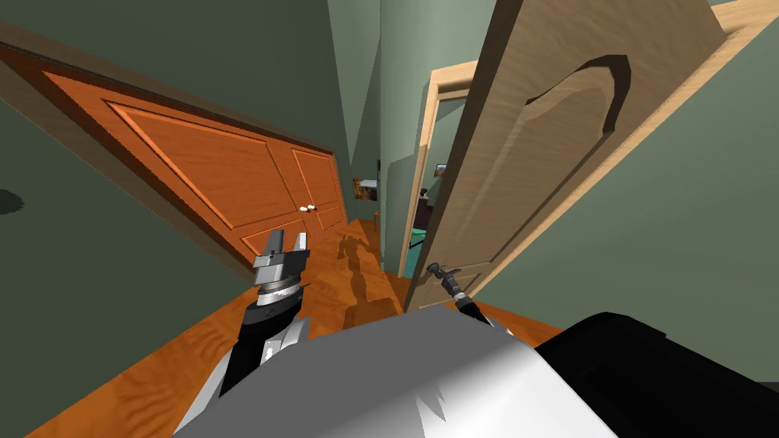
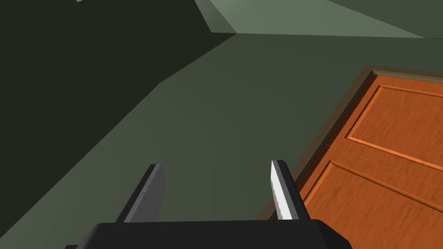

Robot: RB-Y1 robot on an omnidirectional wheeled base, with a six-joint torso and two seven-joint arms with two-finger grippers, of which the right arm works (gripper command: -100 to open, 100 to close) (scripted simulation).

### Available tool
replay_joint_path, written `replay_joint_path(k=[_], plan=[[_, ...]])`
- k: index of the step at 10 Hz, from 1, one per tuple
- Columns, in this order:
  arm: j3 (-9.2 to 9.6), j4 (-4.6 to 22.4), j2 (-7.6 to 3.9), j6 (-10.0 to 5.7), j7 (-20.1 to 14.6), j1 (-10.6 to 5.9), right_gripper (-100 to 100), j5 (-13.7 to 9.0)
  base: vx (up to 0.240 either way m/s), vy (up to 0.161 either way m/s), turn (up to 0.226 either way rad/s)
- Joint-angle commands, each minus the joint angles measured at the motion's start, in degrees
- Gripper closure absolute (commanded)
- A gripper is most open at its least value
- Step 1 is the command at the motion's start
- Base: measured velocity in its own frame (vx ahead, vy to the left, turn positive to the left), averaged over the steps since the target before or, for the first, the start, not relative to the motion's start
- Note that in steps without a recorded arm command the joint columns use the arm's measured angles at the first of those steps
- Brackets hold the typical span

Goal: Pull the door open

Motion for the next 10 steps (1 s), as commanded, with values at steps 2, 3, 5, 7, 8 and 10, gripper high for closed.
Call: replay_joint_path(k=[2,3,5,7,8,10], plan=[[0.77,0.3,-0.37,-1.00,-0.4,0.41,100,-0.1,-0.118,-0.041,0.091],[1.05,0.5,-0.60,-1.49,-0.6,0.51,100,-0.1,-0.258,-0.069,0.228],[1.70,1.0,-1.14,-2.64,-1.0,0.72,100,-0.2,-0.234,-0.086,0.163],[2.56,1.6,-1.85,-4.18,-1.6,1.01,100,-0.4,-0.235,-0.090,0.213],[2.89,1.8,-2.12,-4.76,-1.8,1.12,100,-0.5,-0.231,-0.076,0.134],[3.56,2.3,-2.68,-5.95,-2.2,1.34,100,-0.6,-0.219,-0.073,0.149]])
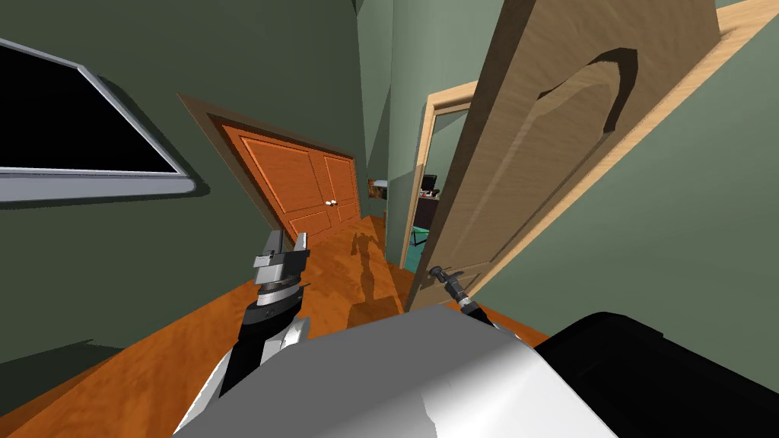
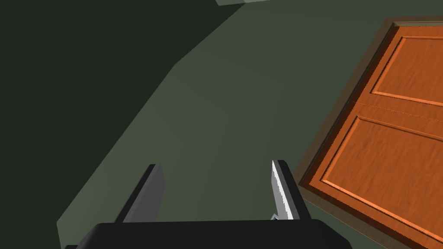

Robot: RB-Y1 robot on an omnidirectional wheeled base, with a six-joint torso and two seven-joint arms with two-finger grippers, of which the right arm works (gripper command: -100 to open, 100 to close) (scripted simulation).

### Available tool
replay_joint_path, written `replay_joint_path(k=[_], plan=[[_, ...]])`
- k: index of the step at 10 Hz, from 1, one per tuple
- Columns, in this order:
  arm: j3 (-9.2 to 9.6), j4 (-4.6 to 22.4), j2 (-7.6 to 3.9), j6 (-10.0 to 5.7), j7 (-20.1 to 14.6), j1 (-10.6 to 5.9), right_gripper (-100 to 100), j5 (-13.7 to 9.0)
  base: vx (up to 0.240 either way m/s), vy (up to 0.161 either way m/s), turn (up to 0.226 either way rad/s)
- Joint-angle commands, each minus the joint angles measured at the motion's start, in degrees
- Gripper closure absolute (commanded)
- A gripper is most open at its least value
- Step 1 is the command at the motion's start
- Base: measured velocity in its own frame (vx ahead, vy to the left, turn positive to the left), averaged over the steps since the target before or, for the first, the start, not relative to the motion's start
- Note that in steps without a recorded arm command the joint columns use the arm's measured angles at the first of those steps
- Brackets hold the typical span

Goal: Pull the door open

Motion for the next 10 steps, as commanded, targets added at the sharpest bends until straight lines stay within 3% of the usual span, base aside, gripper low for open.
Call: replay_joint_path(k=[1,2,7,10], plan=[[0.42,0.4,-0.52,-1.09,-0.3,0.21,100,-0.1,-0.232,-0.092,0.142],[0.34,0.1,-0.25,-0.49,-0.2,0.15,100,0.0,-0.100,-0.040,0.036],[1.69,-6.4,-0.04,0.85,3.0,3.63,100,-0.3,-0.198,-0.065,0.085],[2.11,-8.5,-0.06,1.26,4.1,4.65,100,-0.3,-0.119,-0.063,0.023]])
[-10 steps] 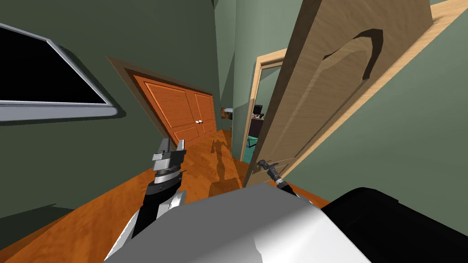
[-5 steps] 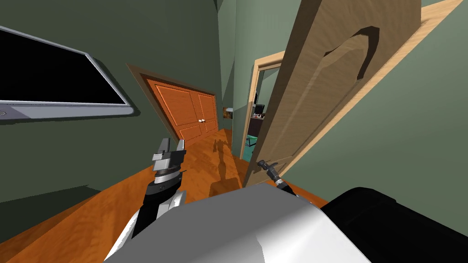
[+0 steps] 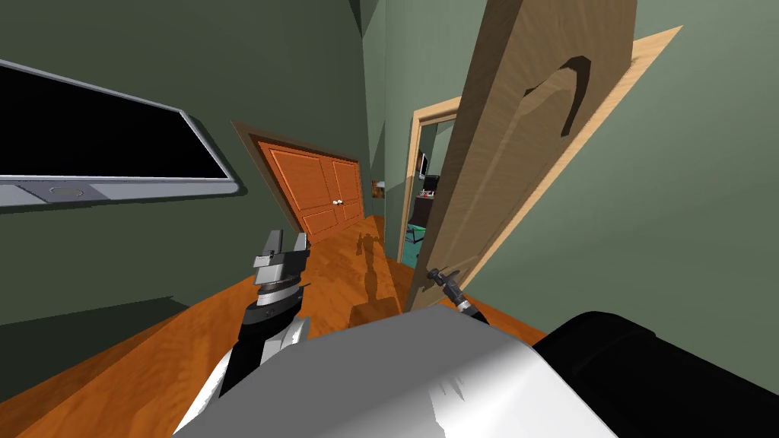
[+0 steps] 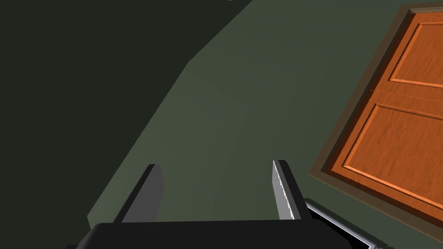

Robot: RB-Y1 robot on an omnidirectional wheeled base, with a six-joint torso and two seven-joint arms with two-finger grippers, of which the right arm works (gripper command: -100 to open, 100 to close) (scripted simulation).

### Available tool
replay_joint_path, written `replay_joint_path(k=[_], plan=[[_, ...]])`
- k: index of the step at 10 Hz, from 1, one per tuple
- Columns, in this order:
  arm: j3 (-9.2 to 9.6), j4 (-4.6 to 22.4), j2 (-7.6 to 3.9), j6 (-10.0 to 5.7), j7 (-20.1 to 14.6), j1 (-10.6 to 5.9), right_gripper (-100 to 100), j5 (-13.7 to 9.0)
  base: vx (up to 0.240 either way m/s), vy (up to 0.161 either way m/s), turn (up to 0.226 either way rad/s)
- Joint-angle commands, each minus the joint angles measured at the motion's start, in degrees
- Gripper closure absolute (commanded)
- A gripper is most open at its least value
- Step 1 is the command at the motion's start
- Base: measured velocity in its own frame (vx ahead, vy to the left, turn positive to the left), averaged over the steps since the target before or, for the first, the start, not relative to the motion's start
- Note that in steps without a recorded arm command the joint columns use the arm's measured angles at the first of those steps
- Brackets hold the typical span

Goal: Pull the door open

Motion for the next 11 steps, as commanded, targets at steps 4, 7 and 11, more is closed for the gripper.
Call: replay_joint_path(k=[4,7,11], plan=[[1.54,-3.1,0.48,0.28,1.5,1.62,100,0.5,-0.062,-0.051,0.047],[1.98,-5.0,0.44,0.67,2.6,2.55,100,0.5,-0.072,-0.076,0.046],[3.04,-9.2,0.25,1.43,5.2,4.43,100,0.4,-0.066,-0.077,0.128]])
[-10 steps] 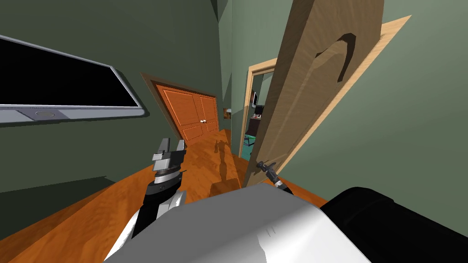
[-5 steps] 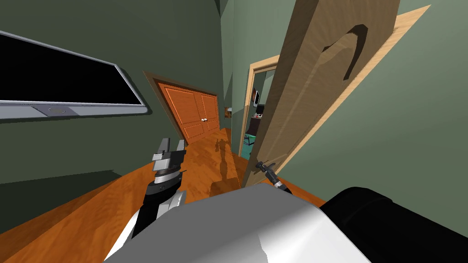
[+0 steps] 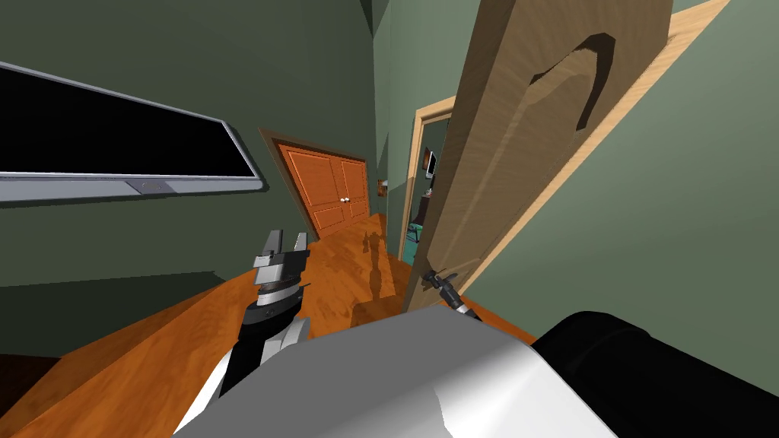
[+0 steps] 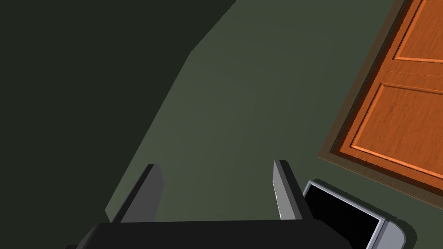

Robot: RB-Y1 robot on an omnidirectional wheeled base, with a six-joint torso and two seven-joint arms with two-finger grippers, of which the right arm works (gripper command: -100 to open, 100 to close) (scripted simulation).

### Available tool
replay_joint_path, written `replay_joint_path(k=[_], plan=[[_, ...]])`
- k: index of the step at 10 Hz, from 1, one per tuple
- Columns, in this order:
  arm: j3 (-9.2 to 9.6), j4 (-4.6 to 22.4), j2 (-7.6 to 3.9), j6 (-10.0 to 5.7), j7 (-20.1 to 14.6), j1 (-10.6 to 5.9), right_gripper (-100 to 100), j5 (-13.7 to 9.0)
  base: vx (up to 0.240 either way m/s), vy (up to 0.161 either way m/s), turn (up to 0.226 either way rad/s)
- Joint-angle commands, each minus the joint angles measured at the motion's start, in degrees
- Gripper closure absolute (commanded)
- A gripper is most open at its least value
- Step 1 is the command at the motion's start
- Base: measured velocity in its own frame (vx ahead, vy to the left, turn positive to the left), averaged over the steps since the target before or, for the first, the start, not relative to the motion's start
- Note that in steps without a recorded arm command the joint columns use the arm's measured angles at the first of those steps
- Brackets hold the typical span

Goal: Pull the door open

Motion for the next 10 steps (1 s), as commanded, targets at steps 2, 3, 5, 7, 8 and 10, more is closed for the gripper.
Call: replay_joint_path(k=[2,3,5,7,8,10], plan=[[1.18,-1.2,0.59,0.09,0.6,0.59,100,0.5,-0.013,-0.014,0.040],[1.18,-1.2,0.59,0.09,0.6,0.59,100,0.5,0.012,0.006,-0.015],[1.18,-1.2,0.59,0.09,0.6,0.59,100,0.5,0.022,0.013,-0.031],[1.18,-1.2,0.59,0.09,0.6,0.59,100,0.5,0.000,0.000,0.000],[1.18,-1.2,0.59,0.09,0.6,0.59,100,0.5,-0.014,-0.004,0.007],[-0.27,-0.2,-0.14,0.11,0.1,0.19,100,-0.2,-0.062,-0.005,0.110]])
